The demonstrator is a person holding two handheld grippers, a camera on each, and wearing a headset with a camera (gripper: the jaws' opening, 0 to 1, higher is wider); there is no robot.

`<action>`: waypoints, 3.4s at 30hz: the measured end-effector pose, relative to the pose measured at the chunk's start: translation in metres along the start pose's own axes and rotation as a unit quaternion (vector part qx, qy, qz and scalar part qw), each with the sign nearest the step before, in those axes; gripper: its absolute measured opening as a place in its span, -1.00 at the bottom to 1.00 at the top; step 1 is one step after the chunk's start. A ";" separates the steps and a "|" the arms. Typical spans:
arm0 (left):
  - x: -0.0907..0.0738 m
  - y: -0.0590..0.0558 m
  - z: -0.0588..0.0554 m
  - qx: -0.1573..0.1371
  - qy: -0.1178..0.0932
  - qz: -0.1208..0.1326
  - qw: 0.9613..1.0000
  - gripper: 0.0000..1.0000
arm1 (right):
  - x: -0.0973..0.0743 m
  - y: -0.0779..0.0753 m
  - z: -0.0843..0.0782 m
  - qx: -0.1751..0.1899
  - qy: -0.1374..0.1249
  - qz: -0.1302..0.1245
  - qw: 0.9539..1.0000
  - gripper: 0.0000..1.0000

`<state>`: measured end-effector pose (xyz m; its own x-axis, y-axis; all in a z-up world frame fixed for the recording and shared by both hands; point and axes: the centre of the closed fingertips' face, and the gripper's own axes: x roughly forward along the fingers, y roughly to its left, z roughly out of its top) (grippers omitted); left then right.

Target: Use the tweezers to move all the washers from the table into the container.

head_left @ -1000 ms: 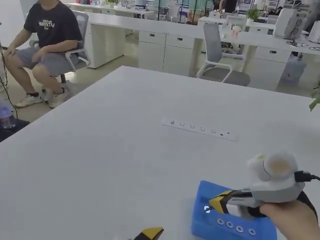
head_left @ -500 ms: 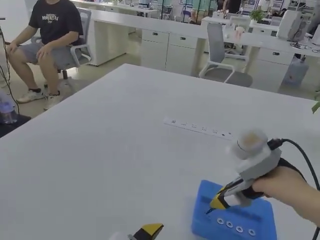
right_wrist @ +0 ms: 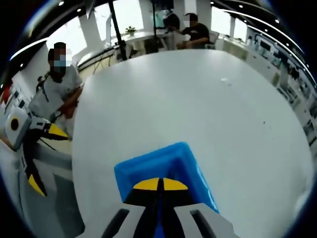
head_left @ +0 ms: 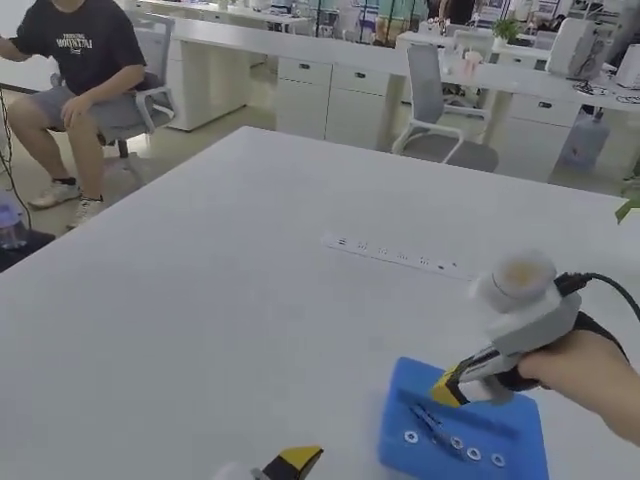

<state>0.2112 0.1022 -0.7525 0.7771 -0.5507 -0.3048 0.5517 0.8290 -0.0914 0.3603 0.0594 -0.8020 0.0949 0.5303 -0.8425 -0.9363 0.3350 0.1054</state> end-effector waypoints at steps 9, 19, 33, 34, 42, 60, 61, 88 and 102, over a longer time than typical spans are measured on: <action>0.000 0.002 -0.001 -0.001 0.001 0.002 1.000 0.43 | 0.009 -0.012 -0.027 0.024 -0.012 -0.030 0.999 -1.00; 0.001 0.002 -0.003 -0.002 0.005 0.001 1.000 0.43 | 0.031 -0.020 -0.048 0.011 0.026 -0.055 0.998 -0.72; 0.003 0.001 -0.006 -0.002 0.015 -0.005 1.000 0.43 | 0.032 -0.017 -0.044 -0.057 0.009 -0.058 0.997 -0.95; 0.003 0.000 -0.006 -0.002 0.016 -0.005 1.000 0.43 | 0.028 -0.016 -0.039 -0.056 -0.005 -0.061 0.997 -0.95; 0.003 -0.005 -0.007 -0.003 0.022 -0.021 1.000 0.42 | -0.013 -0.009 -0.006 -0.072 -0.091 -0.096 0.989 -0.97; 0.005 -0.035 0.009 -0.091 0.050 -0.148 0.983 -0.02 | -0.078 0.059 -0.046 -0.062 -0.160 -0.077 0.982 -0.95; 0.007 -0.035 0.011 -0.073 0.055 -0.153 0.984 -0.07 | -0.075 0.063 -0.055 -0.069 -0.152 -0.067 0.984 -0.95; 0.005 -0.043 0.001 0.030 0.073 -0.127 0.989 0.15 | 0.003 0.106 -0.127 -0.294 0.046 0.060 0.953 -0.93; 0.002 0.005 0.022 -0.039 -0.045 -0.004 0.998 0.78 | -0.008 0.113 -0.108 -0.161 -0.087 0.054 0.982 -0.69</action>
<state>0.2218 0.1029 -0.7323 0.7991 -0.5605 -0.2172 0.5348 0.8279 -0.1689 0.2173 0.0094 -0.8404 0.0191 0.6836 -0.7296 -0.9998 0.0204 -0.0071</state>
